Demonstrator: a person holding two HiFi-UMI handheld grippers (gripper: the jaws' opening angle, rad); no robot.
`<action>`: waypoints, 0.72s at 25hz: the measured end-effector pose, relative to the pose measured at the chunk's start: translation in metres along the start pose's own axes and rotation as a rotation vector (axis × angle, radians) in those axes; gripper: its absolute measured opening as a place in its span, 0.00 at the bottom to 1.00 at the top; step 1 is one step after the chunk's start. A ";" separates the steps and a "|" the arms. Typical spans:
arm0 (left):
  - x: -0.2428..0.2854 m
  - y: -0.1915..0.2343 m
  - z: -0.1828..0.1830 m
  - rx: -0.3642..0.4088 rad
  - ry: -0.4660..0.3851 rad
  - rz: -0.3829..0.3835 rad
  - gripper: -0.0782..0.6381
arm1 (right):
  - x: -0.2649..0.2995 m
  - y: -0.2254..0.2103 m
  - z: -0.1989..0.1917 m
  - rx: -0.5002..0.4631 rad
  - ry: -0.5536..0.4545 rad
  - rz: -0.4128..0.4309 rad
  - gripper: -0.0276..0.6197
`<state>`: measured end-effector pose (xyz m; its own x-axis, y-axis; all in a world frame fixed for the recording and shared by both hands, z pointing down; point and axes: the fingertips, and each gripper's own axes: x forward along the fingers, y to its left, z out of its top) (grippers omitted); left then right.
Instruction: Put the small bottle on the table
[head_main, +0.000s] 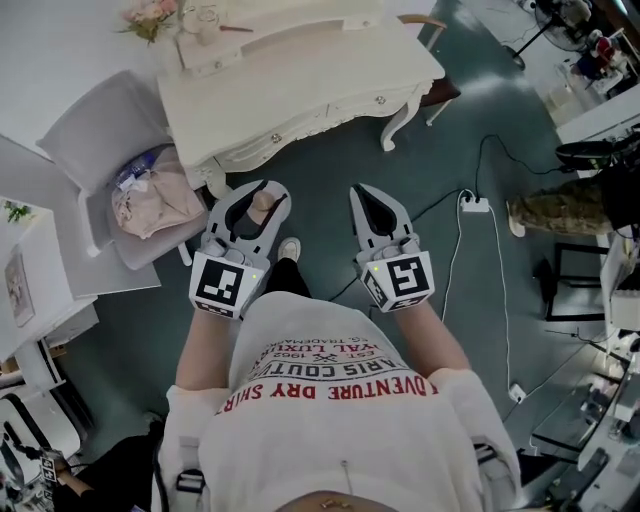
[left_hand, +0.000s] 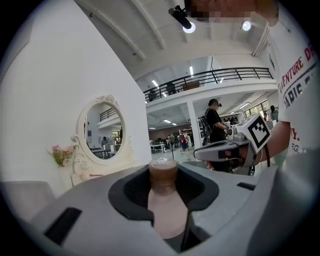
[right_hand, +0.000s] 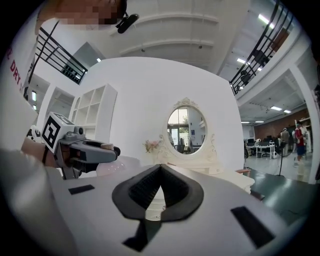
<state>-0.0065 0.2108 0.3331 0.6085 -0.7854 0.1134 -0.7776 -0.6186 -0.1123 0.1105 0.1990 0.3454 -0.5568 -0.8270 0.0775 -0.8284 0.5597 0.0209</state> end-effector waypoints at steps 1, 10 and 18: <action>0.009 0.013 0.000 -0.002 0.001 -0.006 0.30 | 0.016 -0.004 0.001 -0.004 0.005 0.001 0.04; 0.089 0.128 0.001 0.005 -0.012 -0.051 0.30 | 0.153 -0.040 0.019 -0.014 0.005 -0.015 0.04; 0.149 0.203 -0.004 0.004 0.003 -0.051 0.30 | 0.243 -0.071 0.022 -0.023 0.035 -0.009 0.04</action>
<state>-0.0745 -0.0315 0.3313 0.6464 -0.7531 0.1220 -0.7453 -0.6575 -0.1099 0.0327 -0.0429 0.3413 -0.5469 -0.8297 0.1119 -0.8313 0.5540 0.0446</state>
